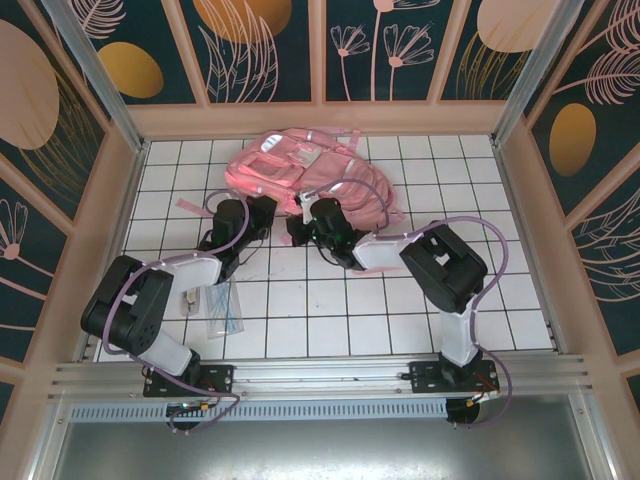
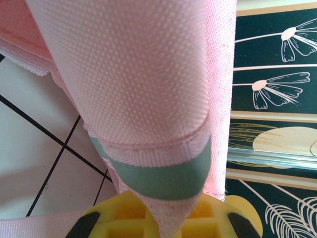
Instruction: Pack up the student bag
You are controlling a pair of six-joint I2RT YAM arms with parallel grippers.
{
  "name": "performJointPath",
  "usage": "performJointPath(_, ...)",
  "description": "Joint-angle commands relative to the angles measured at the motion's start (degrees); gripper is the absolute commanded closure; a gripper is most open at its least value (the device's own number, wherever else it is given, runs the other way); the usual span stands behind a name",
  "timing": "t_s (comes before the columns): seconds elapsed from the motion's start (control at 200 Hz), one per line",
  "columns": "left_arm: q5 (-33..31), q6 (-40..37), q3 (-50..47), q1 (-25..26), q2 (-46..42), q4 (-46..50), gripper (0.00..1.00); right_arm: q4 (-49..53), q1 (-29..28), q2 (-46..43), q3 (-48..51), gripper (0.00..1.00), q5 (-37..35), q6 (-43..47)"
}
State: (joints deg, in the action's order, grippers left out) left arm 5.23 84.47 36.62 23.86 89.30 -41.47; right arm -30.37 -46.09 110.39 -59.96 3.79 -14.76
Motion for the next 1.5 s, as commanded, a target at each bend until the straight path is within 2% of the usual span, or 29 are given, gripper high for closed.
performJointPath(0.0, -2.41, -2.96, 2.16, -0.33, -0.31, -1.98, 1.00, 4.78, 1.32, -6.92, 3.41, 1.00, -0.12, 2.74)
performJointPath(0.15, -2.02, -4.72, 4.35, -1.63, 3.68, -1.98, 1.00, 14.63, 3.16, -12.22, 7.79, 1.00, 4.33, 3.49)
performJointPath(0.41, 2.30, -5.15, 6.59, -2.49, 6.81, -3.00, 1.00, 26.49, 6.80, -20.38, 12.04, 1.00, 3.48, 6.88)
performJointPath(0.53, 3.72, -3.20, 6.53, -1.81, 6.53, -4.13, 1.00, 22.67, 6.07, -19.88, 10.77, 1.00, 6.78, 4.42)
performJointPath(0.645, 3.33, -2.43, 7.01, -0.04, 5.01, -2.99, 1.00, 18.87, 4.46, -16.15, 7.25, 0.86, 9.66, 1.40)
performJointPath(0.855, 1.39, -0.27, 6.54, 1.69, 1.84, -2.56, 1.00, 5.76, 2.98, -10.26, 4.85, 0.51, 9.93, -2.19)
performJointPath(0.95, 1.18, 0.54, 6.25, 2.11, 0.67, -2.47, 1.00, 3.42, 3.18, -7.18, 2.28, 0.44, 9.44, -2.27)
performJointPath(1.231, 2.05, 2.56, 5.30, 2.94, -2.24, -2.76, 1.00, 0.57, 4.63, -2.19, -2.94, 0.41, 4.80, -0.70)
performJointPath(1.381, 3.00, 3.62, 5.15, 3.37, -2.17, -3.44, 1.00, 0.51, 3.99, 0.59, -6.45, 0.43, 3.09, 0.95)
performJointPath(1.496, 4.06, 4.86, 4.87, 3.78, -1.62, -4.75, 1.00, -0.17, 3.57, 2.09, -7.88, 0.45, -1.16, 0.56)
